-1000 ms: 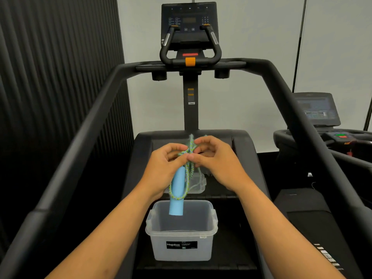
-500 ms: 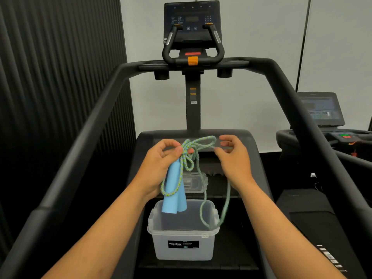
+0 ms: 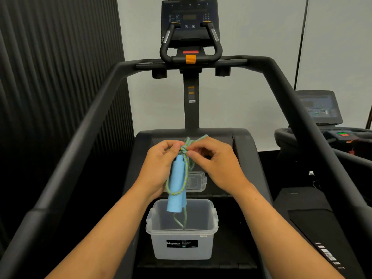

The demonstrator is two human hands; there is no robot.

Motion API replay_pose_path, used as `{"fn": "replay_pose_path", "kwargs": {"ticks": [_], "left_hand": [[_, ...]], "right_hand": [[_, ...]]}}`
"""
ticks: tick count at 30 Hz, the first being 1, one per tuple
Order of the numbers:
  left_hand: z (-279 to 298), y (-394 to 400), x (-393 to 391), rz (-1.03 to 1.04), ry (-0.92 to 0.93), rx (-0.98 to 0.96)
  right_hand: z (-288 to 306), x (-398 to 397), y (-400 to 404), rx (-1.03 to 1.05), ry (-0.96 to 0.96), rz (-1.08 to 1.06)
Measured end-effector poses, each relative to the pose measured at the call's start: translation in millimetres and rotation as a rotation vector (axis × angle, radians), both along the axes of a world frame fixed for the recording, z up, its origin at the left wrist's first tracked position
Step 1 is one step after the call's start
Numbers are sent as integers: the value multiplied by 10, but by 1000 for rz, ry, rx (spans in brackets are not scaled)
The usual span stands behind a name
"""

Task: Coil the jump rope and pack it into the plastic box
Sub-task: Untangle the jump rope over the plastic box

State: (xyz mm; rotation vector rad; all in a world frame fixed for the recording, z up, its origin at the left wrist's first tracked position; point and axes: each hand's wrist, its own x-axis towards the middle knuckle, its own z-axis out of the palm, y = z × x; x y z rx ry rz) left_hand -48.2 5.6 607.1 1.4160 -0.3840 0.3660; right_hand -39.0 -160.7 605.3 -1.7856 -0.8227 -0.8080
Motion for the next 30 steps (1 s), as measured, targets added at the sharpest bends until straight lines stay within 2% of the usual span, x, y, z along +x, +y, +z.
{"fn": "replay_pose_path", "kwargs": {"ticks": [4,7,11,13,18,22,25,30], "left_hand": [[-66,-23,49,84,-88,-7],[-92,-77,15,166,-168,1],[-53,-121,-30,200,-286,73],[-52,-106,-32,250,-374,185],[-44,-20,38,614,-719,618],[38,19,31,642,-899,837],[103,0,19,669,-940,822],[118,-44,3,652,-867,689]], "right_hand": [[-18,7,55,119,128,-21],[-28,2,97,213,226,55],[-49,-2,145,293,248,100],[-37,-17,162,355,263,131],[-19,-64,183,441,266,164],[-25,-70,176,431,249,167],[-29,-75,198,425,221,159],[-23,-96,234,453,183,151]]}}
